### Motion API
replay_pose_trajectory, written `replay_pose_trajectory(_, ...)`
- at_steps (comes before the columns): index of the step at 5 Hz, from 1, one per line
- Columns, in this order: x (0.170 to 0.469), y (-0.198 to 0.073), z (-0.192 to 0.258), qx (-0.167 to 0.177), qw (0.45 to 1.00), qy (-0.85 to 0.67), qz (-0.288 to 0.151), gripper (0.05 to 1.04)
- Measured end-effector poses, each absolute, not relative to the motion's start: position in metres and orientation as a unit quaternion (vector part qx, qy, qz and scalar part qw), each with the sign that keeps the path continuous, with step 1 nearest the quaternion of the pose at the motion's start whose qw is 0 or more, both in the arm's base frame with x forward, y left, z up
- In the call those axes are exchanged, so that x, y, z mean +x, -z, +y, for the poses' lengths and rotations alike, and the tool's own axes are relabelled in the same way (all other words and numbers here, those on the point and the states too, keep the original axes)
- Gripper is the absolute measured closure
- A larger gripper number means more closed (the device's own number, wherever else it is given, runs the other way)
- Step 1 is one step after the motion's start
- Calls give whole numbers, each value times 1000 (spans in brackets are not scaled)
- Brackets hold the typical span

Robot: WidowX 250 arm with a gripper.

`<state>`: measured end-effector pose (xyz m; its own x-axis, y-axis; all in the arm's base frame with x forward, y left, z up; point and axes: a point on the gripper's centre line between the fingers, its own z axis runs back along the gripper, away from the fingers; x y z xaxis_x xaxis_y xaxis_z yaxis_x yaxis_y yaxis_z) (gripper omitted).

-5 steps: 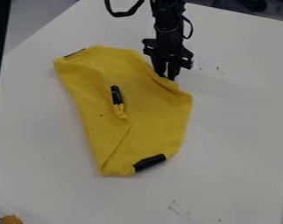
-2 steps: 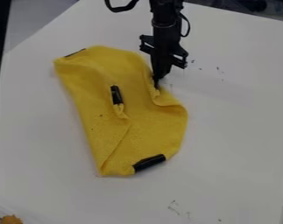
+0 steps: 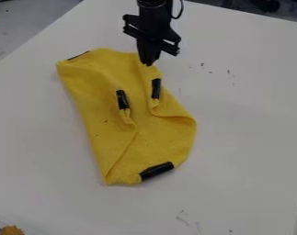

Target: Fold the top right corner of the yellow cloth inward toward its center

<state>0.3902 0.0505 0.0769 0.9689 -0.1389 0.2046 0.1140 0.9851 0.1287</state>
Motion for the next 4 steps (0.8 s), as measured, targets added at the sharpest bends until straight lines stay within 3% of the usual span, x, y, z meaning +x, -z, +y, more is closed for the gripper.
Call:
replay_pose_trajectory(1, 365, -87, 76, 69, 991, 30, -115, 1008)
replay_pose_trajectory(2, 350, -77, 85, 54, 993, 26, -101, 863)
replay_pose_trajectory(4, 348, -77, 85, 50, 994, 36, -94, 295)
